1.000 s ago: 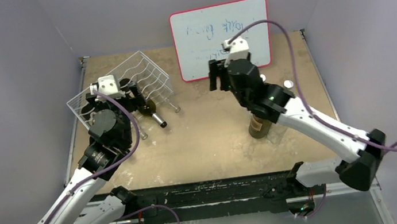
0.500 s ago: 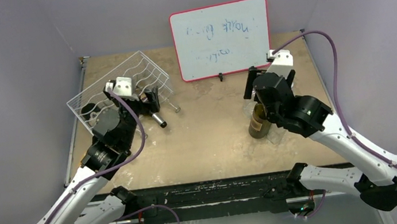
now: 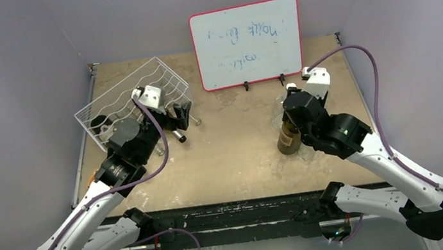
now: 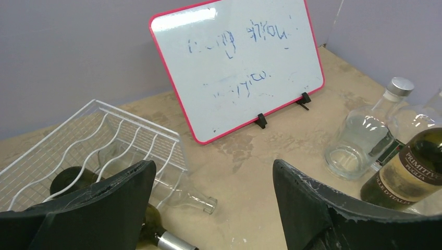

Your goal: Put the wine bottle on the wine rack

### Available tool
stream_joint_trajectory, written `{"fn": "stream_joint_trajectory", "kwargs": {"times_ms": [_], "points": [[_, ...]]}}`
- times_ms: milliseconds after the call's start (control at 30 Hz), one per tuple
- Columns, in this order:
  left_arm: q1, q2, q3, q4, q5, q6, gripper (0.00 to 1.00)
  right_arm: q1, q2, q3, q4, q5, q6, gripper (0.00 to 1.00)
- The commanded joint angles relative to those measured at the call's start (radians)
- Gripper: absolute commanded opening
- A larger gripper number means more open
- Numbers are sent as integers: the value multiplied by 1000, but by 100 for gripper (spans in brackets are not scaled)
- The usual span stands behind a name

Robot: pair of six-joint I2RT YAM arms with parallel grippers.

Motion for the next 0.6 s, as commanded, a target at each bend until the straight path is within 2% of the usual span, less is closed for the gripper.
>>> {"fn": "stream_joint_trajectory", "kwargs": {"times_ms": [0, 233, 333, 400, 567], "points": [[8, -4, 7, 37, 82, 16, 82, -3, -13, -11, -24, 27, 36, 51], [8, -6, 3, 44, 175, 15, 82, -3, -25, -7, -6, 8, 0, 16], [8, -2, -5, 66, 190, -10, 82, -3, -24, 14, 50, -54, -73, 5], [8, 10, -12, 92, 196, -42, 82, -3, -14, 48, 83, -103, -129, 0], [5, 47, -59, 179, 361, -73, 82, -3, 31, 154, 159, -235, -266, 0]]}}
